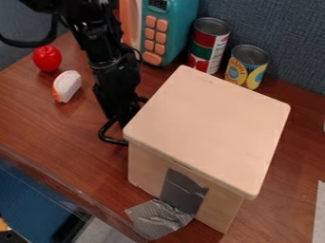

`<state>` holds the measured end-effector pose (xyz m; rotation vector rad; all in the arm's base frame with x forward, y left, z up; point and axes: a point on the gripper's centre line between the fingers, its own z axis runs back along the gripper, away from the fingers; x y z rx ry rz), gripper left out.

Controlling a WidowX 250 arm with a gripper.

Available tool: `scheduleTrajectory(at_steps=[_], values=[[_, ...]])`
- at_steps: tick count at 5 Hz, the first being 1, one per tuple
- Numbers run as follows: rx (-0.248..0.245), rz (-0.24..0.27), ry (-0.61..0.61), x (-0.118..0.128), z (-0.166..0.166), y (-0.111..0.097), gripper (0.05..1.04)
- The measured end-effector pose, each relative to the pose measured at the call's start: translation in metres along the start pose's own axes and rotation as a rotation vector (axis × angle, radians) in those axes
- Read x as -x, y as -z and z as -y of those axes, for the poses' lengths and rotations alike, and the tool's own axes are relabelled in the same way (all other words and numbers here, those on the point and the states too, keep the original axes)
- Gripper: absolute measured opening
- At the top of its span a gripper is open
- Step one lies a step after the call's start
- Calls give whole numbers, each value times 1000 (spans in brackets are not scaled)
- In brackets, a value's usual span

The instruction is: Open the drawer

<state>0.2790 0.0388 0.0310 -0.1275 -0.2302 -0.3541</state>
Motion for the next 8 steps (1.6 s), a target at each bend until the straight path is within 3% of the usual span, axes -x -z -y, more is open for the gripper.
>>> scheduleTrajectory(at_steps=[1, 2, 6, 8], values=[[-25, -13, 1, 2, -5, 1, 520], [-30, -27, -15, 6, -9, 2, 289], [-91, -112, -20, 29, -49, -16, 266], [-117, -124, -47, 40, -64, -28, 265]])
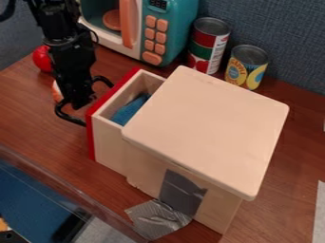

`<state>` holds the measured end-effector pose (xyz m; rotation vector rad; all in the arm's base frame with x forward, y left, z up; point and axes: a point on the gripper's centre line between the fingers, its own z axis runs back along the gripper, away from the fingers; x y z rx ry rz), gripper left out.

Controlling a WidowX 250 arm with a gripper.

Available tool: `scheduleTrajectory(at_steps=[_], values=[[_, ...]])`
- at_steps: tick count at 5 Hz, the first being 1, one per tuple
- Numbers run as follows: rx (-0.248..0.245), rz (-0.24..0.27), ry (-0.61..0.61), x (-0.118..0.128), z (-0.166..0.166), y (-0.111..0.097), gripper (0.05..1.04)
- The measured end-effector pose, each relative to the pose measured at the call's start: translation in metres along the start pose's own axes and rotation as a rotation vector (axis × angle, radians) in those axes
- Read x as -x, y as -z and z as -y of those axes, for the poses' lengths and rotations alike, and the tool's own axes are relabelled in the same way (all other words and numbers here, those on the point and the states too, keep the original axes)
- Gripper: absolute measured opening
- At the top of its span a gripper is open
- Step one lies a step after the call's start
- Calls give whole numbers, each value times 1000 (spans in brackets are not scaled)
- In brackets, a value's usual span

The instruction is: Open the drawer

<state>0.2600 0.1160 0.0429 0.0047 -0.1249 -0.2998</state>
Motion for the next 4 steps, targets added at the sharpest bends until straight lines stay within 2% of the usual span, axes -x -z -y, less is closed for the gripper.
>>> scheduleTrajectory(at_steps=[3, 4], values=[[-9, -12, 8, 12, -23, -8, 265], [-17, -20, 17, 16, -29, -7, 324]])
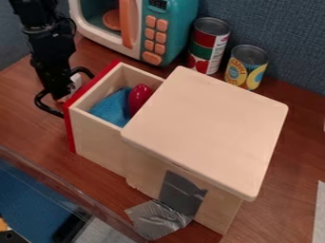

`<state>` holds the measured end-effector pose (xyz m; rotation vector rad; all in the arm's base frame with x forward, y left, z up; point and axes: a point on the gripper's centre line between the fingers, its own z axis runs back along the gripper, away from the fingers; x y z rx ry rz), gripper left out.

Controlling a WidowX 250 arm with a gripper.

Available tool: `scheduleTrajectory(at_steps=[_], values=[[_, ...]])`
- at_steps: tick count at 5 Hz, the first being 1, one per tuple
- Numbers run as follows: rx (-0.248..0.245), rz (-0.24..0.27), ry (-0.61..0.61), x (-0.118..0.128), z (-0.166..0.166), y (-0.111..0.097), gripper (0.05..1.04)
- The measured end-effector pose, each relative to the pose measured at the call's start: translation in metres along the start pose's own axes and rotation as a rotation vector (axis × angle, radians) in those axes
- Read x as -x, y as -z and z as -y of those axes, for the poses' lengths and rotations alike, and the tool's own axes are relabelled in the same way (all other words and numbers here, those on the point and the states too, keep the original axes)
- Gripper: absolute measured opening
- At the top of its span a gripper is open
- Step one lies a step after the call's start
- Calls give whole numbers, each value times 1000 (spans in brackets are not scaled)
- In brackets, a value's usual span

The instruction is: Open the drawer

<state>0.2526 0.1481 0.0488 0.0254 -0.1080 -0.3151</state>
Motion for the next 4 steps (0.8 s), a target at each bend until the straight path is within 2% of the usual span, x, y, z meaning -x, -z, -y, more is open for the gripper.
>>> scheduleTrajectory(at_steps=[1, 2, 3, 4], values=[[-20, -14, 128, 2, -2, 2, 625], [45, 5, 161, 1, 11, -5, 921], [65, 121, 191, -11, 21, -58, 1006], [38, 204, 230, -11, 41, -111, 1001]])
